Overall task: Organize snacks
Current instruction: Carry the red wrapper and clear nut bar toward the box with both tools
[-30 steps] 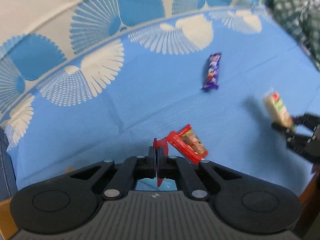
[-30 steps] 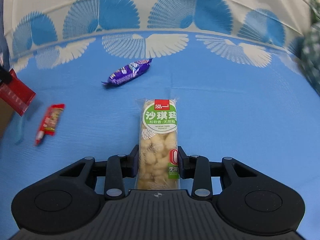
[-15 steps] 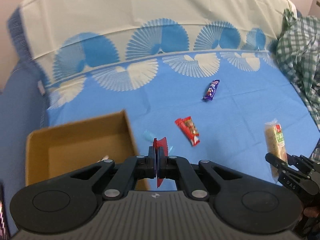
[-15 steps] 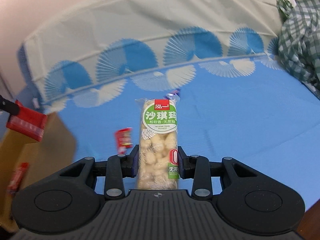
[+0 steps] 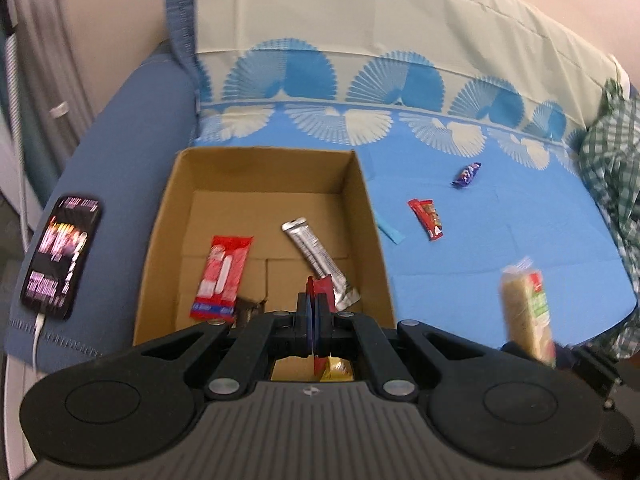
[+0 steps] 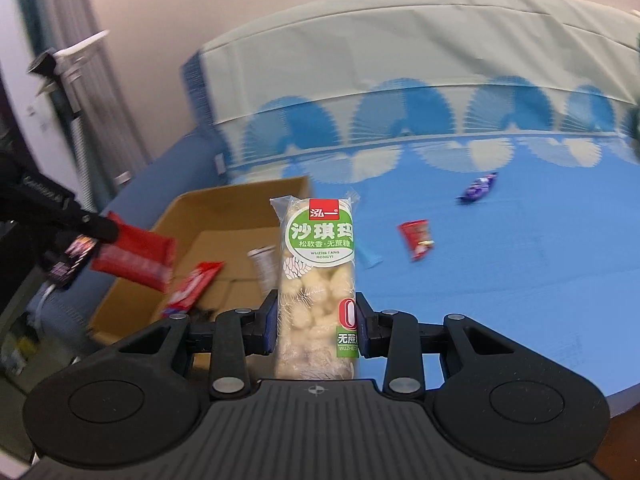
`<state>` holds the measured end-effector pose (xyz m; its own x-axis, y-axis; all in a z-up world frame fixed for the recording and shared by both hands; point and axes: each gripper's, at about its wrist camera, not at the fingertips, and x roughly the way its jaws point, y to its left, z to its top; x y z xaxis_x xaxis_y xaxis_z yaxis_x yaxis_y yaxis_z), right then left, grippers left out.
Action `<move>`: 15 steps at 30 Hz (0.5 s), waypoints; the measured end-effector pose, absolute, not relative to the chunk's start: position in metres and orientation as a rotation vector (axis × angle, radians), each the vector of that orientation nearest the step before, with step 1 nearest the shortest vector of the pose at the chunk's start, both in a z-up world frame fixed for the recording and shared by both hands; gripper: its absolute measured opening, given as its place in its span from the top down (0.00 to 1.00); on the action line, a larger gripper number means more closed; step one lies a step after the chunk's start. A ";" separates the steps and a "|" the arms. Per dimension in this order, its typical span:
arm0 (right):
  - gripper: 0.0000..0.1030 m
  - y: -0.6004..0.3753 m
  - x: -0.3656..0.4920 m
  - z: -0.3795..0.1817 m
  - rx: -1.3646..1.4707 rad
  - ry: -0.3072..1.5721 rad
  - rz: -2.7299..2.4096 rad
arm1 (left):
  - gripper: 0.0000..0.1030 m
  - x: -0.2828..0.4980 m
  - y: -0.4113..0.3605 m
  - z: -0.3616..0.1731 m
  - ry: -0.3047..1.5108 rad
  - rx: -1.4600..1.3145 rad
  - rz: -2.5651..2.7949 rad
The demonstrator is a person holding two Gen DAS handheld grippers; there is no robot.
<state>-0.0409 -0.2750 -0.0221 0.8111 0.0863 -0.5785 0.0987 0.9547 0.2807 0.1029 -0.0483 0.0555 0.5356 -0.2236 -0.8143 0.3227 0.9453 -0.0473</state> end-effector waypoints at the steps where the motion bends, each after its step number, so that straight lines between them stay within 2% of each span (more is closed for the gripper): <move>1: 0.63 -0.266 -0.043 -0.021 0.299 0.632 0.013 | 0.99 0.098 -0.041 0.057 0.948 0.101 -0.321; 15: 0.63 -0.209 -0.049 -0.006 0.195 0.670 0.094 | 1.00 0.078 0.013 0.060 0.920 0.003 -0.297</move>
